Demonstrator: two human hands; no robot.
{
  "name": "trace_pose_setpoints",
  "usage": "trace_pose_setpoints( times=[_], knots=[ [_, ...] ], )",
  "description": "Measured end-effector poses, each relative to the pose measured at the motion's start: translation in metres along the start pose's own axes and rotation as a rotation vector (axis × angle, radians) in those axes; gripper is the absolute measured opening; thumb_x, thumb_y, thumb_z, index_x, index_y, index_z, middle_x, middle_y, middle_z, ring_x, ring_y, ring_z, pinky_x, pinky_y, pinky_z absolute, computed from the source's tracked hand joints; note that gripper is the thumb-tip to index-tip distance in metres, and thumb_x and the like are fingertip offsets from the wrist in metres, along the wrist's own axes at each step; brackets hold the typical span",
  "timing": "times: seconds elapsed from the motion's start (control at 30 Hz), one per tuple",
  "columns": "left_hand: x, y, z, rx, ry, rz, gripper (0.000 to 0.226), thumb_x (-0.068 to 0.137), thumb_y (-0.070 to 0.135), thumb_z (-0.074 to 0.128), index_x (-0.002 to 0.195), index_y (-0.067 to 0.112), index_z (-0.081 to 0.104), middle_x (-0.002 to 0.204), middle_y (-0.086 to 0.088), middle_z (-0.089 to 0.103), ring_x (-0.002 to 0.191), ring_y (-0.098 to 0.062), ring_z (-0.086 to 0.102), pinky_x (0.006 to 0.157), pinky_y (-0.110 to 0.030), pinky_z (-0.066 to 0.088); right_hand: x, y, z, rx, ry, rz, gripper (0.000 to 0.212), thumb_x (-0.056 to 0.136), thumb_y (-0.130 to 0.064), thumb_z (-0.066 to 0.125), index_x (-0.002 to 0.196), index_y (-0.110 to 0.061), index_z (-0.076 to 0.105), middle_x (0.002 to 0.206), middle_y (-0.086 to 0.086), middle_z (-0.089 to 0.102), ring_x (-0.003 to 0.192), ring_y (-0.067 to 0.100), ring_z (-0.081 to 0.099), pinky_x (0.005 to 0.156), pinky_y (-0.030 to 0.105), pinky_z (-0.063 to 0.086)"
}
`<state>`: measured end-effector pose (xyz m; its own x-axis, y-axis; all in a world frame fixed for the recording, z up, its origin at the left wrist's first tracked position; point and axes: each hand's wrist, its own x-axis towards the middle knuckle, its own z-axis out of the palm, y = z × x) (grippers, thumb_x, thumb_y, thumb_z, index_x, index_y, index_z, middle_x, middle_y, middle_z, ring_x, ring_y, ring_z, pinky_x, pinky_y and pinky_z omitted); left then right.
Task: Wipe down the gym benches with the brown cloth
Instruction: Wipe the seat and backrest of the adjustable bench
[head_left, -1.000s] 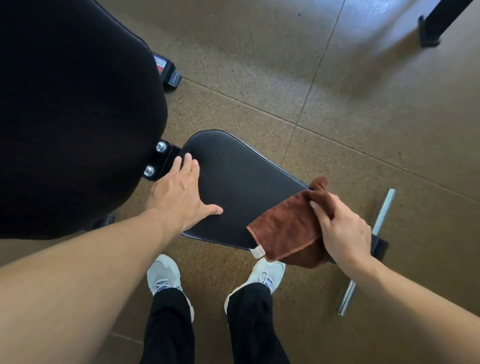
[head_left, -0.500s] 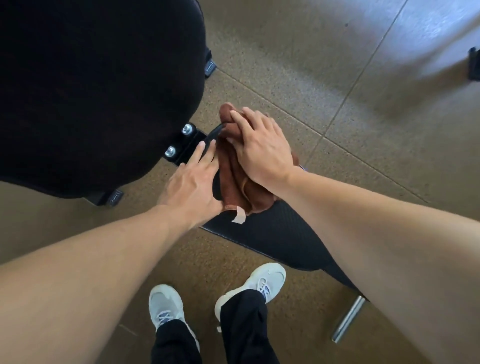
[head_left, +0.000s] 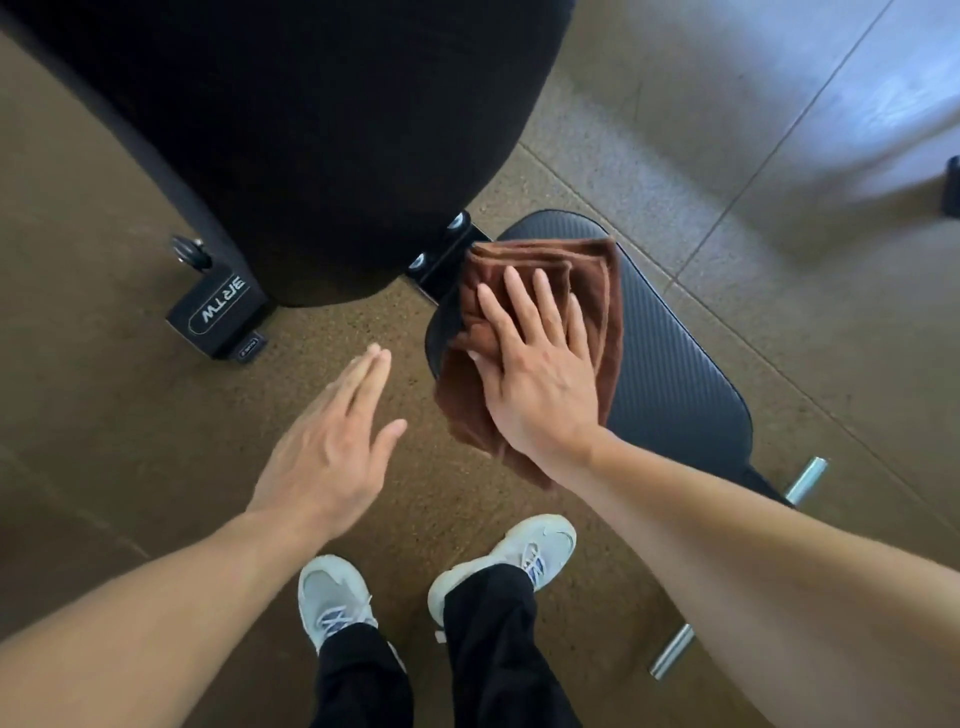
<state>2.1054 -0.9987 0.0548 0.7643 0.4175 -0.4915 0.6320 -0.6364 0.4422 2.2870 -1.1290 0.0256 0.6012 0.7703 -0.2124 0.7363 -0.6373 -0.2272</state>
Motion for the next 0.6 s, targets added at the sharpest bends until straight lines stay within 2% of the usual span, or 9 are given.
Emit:
trace_pose_setpoints(
  times=[0.1, 0.2, 0.27, 0.37, 0.43, 0.5, 0.6],
  knots=[
    [-0.007, -0.006, -0.003, -0.035, 0.028, -0.048, 0.068, 0.107, 0.045, 0.030, 0.163, 0.031, -0.006, 0.171, 0.011, -0.002, 0.150, 0.001, 0.000, 0.119, -0.025, 0.007, 0.046, -0.051, 0.013, 0.007, 0.023, 0.026, 0.054, 0.107, -0.044, 0.036, 0.157, -0.025, 0.046, 0.169, 0.001, 0.036, 0.163, 0.029, 0.009, 0.131, 0.055, 0.001],
    [-0.020, -0.009, -0.006, -0.033, 0.024, -0.068, 0.068, 0.107, 0.042, 0.032, 0.163, 0.032, -0.006, 0.172, 0.012, -0.002, 0.155, -0.004, 0.004, 0.120, -0.026, 0.008, 0.052, -0.068, 0.022, -0.087, -0.026, -0.092, 0.050, 0.100, -0.032, 0.047, 0.148, -0.021, 0.057, 0.158, 0.002, 0.051, 0.162, 0.029, 0.014, 0.129, 0.059, 0.004],
    [-0.030, -0.009, -0.009, 0.015, -0.019, -0.053, 0.069, 0.107, 0.041, 0.031, 0.162, 0.032, -0.008, 0.172, 0.011, -0.004, 0.156, -0.005, 0.002, 0.120, -0.026, 0.007, 0.032, -0.055, 0.021, -0.134, -0.049, -0.211, 0.054, 0.102, -0.035, 0.049, 0.154, -0.021, 0.050, 0.164, 0.002, 0.043, 0.163, 0.028, 0.010, 0.129, 0.060, 0.005],
    [-0.033, -0.002, -0.015, 0.085, -0.057, 0.010, 0.068, 0.108, 0.038, 0.030, 0.162, 0.030, -0.010, 0.172, 0.010, -0.007, 0.154, -0.001, -0.005, 0.121, -0.025, 0.002, -0.017, -0.025, 0.023, -0.227, -0.109, -0.442, 0.065, 0.102, -0.029, 0.043, 0.165, -0.024, 0.029, 0.177, 0.003, 0.012, 0.163, 0.031, -0.001, 0.129, 0.061, 0.006],
    [-0.026, 0.014, -0.018, 0.082, -0.043, 0.058, 0.068, 0.108, 0.035, 0.032, 0.163, 0.029, -0.006, 0.172, 0.010, -0.005, 0.155, -0.002, -0.004, 0.122, -0.025, 0.001, -0.050, -0.001, 0.027, -0.264, -0.151, -0.501, 0.074, 0.100, -0.028, 0.041, 0.168, -0.027, 0.014, 0.178, 0.002, 0.000, 0.163, 0.031, -0.004, 0.130, 0.061, 0.005],
    [-0.016, 0.034, -0.020, 0.088, -0.042, 0.126, 0.067, 0.108, 0.034, 0.034, 0.164, 0.028, -0.003, 0.172, 0.010, -0.005, 0.155, -0.002, -0.004, 0.122, -0.025, 0.001, -0.078, 0.024, 0.029, -0.280, -0.121, -0.454, 0.082, 0.099, -0.029, 0.050, 0.168, -0.029, 0.006, 0.178, 0.002, 0.000, 0.163, 0.032, -0.002, 0.130, 0.060, 0.005],
    [0.000, 0.066, -0.018, 0.115, -0.056, 0.229, 0.068, 0.107, 0.028, 0.038, 0.164, 0.029, 0.002, 0.172, 0.010, -0.003, 0.157, -0.005, -0.003, 0.126, -0.029, 0.004, -0.119, 0.061, 0.027, -0.244, -0.045, -0.241, 0.089, 0.097, -0.029, 0.066, 0.168, -0.026, 0.012, 0.176, 0.003, 0.012, 0.163, 0.033, 0.006, 0.130, 0.060, 0.006]
  ],
)
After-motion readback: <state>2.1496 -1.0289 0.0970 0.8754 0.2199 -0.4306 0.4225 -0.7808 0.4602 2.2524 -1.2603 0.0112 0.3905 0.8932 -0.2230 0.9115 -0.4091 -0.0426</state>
